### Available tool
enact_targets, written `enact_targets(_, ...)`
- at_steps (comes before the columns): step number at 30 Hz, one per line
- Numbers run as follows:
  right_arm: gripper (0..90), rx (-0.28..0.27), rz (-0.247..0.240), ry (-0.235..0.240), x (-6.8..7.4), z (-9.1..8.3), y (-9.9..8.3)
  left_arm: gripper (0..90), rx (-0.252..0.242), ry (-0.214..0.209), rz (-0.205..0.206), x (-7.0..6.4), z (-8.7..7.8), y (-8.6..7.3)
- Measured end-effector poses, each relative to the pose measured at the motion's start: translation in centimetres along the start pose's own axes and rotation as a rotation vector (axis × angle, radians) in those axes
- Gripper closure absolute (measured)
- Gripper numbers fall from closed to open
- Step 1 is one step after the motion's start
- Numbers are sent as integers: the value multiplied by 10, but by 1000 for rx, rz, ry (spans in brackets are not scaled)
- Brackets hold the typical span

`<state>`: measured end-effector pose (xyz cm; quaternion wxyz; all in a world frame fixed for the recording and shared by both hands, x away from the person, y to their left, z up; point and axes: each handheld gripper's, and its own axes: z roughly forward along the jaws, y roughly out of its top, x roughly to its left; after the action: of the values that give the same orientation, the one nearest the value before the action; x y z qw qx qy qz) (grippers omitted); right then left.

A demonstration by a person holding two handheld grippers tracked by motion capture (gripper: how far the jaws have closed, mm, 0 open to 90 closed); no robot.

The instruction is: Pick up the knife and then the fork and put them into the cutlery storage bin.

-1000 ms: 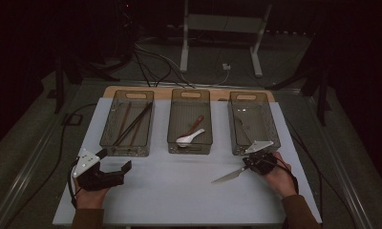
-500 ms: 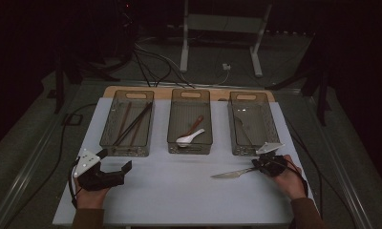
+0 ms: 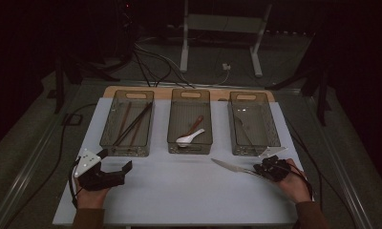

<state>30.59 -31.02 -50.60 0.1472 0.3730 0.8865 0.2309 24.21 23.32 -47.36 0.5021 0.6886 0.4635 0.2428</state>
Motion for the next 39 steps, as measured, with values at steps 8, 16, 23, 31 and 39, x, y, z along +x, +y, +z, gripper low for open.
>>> enact_targets(8,663,-60,-24,16,12,-4,11,6,1,0,0,0,0,0)
enact_targets(16,558,-71,-112,57,32,-1,28,6,0,0,1,0,0,0)
enact_targets(23,558,-12,-122,66,30,8,32,6,-2,2,-1,1,-1,0)
enact_targets(31,644,39,-86,125,19,12,27,6,0,0,0,0,0,0)
enact_targets(39,724,102,-100,150,19,11,32,6,-3,2,-2,1,-1,0)
